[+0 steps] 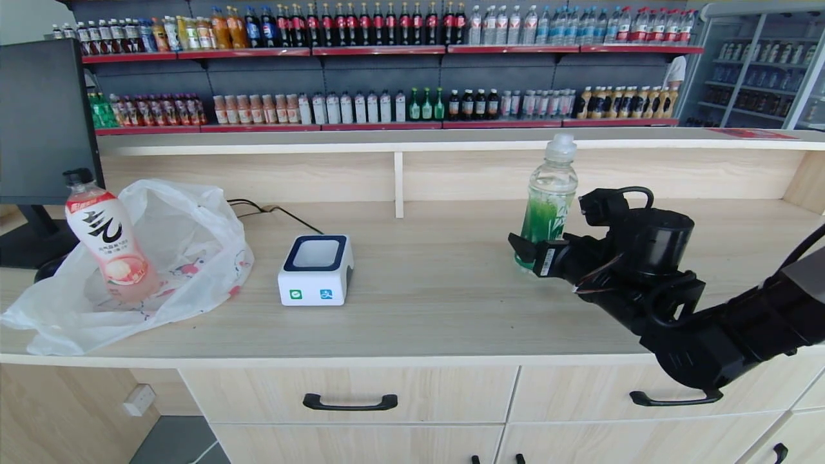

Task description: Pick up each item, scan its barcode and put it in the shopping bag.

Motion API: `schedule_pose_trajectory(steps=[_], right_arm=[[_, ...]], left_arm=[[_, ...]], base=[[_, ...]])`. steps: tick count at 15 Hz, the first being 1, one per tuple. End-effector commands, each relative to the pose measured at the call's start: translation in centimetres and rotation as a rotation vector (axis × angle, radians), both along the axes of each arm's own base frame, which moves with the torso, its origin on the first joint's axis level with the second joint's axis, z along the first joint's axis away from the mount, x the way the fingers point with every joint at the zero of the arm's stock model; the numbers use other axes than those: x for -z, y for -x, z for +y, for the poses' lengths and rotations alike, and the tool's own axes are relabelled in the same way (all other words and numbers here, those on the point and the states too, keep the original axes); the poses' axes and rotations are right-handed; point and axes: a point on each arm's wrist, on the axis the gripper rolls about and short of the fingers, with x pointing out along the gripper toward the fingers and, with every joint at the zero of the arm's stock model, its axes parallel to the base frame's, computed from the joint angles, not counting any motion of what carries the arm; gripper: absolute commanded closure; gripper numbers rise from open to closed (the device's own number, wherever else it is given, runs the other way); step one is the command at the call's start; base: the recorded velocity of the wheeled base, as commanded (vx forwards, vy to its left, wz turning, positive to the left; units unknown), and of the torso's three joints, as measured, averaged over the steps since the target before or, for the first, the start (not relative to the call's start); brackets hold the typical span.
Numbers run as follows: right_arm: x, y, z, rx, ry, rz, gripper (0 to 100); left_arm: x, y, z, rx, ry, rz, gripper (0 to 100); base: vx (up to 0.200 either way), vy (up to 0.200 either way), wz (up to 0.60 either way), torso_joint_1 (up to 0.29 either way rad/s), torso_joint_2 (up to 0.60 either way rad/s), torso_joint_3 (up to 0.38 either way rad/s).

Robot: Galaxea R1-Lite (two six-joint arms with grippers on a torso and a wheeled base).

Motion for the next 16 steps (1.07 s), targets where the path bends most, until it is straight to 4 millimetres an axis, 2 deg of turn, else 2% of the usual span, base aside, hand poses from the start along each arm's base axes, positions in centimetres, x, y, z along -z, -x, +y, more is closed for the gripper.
schedule_pose_trajectory(steps=[1, 6, 16], right_arm=[[0.7, -0.7, 0.0, 0.008, 0.003, 0.006, 0], [1.1, -2.2, 0.3, 0.050, -0.013, -0.020, 0], [1.5, -2.3, 0.4, 0.059, -0.017, -0.035, 0]], left_arm=[[0.0, 0.0, 0.0, -0.001, 0.000, -0.001, 0], [0.0, 0.0, 0.0, -0.001, 0.000, -0.001, 0], [0.0, 0.0, 0.0, 0.001, 0.000, -0.001, 0]], base=[[0.000, 0.000, 0.00, 0.000, 0.00, 0.000], [0.000, 0.000, 0.00, 0.000, 0.00, 0.000], [0.000, 0.000, 0.00, 0.000, 0.00, 0.000]])
